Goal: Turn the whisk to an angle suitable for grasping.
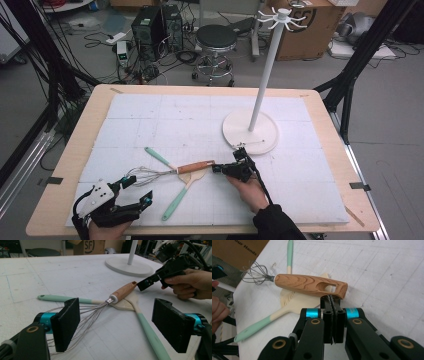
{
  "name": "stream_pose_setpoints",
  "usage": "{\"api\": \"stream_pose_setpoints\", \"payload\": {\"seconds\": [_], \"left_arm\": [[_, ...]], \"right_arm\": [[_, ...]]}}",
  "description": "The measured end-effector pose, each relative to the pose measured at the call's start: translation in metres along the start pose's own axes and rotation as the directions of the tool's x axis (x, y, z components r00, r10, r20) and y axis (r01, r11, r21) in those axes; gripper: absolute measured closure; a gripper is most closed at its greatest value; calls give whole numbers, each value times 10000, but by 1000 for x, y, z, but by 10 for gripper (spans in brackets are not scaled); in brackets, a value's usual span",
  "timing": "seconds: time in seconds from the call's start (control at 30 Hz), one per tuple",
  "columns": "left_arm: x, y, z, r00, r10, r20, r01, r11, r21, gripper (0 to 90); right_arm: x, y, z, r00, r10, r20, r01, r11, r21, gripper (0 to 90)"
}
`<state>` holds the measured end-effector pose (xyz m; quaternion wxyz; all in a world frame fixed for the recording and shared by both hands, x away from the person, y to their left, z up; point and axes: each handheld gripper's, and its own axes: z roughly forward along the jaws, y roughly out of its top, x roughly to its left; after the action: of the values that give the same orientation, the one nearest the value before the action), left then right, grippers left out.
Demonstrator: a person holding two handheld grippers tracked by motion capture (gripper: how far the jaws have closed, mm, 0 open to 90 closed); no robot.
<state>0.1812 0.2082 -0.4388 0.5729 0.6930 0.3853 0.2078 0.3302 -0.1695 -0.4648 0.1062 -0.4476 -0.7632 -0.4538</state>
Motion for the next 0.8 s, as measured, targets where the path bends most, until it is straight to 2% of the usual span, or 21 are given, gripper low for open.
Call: {"api": "stream_pose_setpoints", "payload": {"seconds": [0.07,0.23,0.8], "left_arm": [[0,0,1,10000,-17,13,17,10000,23,233],[0,0,2,10000,12,16,-12,10000,37,234],[0,0,1,10000,-8,19,8,10000,38,234]], "right_arm": [[0,1,1,10000,2,42,-3,10000,75,894],[5,5,9,9991,-381,206,374,9988,329,894],[3,15,15,9991,-307,297,315,9991,-291,894]]}}
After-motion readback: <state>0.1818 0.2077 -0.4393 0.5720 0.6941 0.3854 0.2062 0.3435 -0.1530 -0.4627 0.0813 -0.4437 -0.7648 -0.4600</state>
